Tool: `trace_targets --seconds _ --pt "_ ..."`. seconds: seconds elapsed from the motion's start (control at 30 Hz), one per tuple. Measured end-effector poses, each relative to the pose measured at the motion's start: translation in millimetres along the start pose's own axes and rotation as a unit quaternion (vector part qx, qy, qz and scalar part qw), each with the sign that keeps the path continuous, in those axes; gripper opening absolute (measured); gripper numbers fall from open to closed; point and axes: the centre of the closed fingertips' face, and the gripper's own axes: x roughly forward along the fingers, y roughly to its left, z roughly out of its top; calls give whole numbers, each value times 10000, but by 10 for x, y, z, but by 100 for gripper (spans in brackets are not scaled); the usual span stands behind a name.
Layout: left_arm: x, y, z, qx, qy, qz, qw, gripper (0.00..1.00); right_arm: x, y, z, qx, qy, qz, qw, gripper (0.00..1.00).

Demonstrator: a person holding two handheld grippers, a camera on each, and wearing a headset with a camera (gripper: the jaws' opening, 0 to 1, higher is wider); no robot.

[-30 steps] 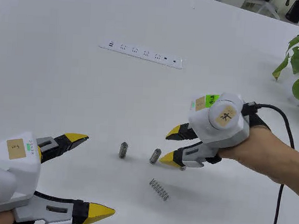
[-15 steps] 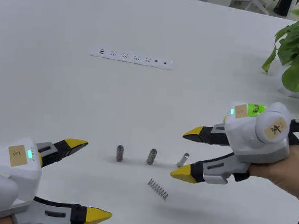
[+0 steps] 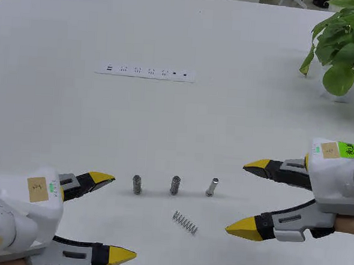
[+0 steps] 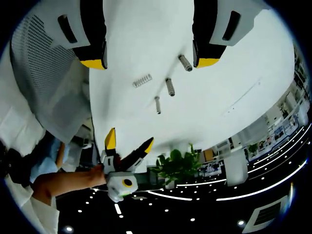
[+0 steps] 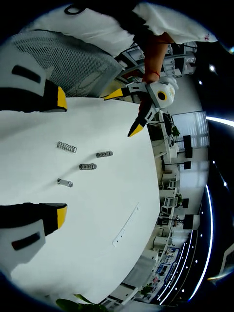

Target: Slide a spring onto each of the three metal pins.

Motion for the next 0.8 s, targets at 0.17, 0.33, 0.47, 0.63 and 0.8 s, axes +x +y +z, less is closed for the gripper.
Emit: trace_targets --seconds 0.17,0.33,0.47,0.63,0.8 --pt "202 -52 46 450 209 -251 9985 64 -137 -37 -123 188 -183 -69 9996 82" --pt "459 -173 59 882 447 -570 9935 55 -247 -46 -272 376 -246 -136 9989 83" --pt "685 -222 40 1111 648 -715 9891 47 -301 -20 -398 533 -268 -196 9980 83" --pt "923 -192 -131 1454 1094 -824 9798 39 -333 31 -500 673 -293 -248 9970 83" --pt "1114 -156 -263 1414 1389 -825 9767 32 -395 22 -564 785 -367 -378 9955 82"
